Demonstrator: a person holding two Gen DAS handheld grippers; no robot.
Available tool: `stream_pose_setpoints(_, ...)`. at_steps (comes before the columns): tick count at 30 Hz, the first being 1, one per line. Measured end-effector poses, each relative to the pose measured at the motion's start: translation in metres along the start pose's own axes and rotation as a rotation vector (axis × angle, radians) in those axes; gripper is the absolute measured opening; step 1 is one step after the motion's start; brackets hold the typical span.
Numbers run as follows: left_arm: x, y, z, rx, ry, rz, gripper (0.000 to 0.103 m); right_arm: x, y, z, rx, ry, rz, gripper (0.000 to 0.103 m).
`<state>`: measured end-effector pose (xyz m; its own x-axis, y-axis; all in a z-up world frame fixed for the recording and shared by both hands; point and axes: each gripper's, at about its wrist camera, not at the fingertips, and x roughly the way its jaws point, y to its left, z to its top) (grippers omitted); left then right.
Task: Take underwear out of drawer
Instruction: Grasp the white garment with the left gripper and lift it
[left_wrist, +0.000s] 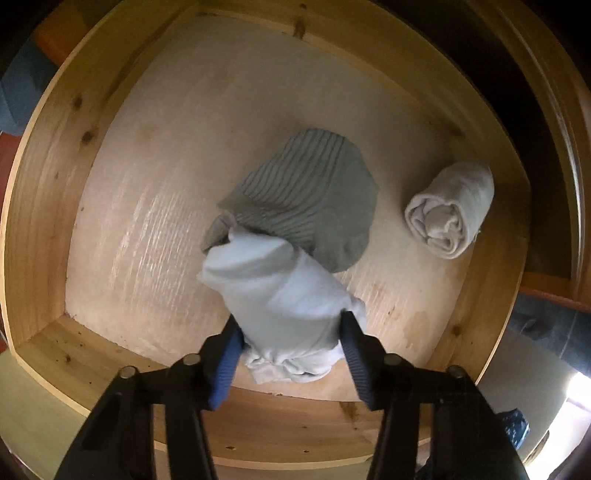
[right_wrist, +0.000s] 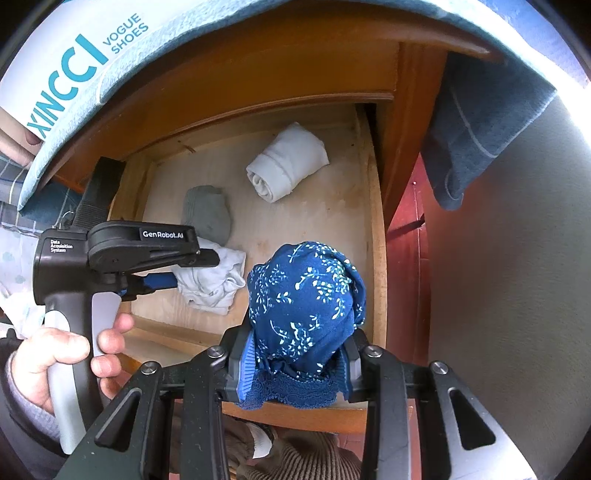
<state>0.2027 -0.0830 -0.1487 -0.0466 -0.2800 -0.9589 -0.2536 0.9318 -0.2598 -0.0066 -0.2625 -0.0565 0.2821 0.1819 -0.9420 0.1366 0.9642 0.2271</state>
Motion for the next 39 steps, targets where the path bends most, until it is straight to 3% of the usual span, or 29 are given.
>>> stream_pose_setpoints(5,-0.004,-0.002,0.003,0.051,-0.006,-0.018,0.038,0.003,0.002,0.001,-0.006,0.008,-0.006,0.032)
stream_pose_setpoints(16,-0.042,0.019,-0.028,0.146,-0.076,-0.030,0.036,0.009,0.009,0.001,-0.027,0.011,-0.024,0.032)
stream_pose_setpoints(24,-0.084,0.018,-0.054,0.307,-0.235,0.025,0.036,0.008,0.011,0.000,-0.031,0.007,-0.031,0.032)
stream_pose_setpoints(39,-0.144,0.025,-0.110,0.547,-0.454,0.039,0.036,0.008,0.016,0.000,-0.043,0.003,-0.075,0.032)
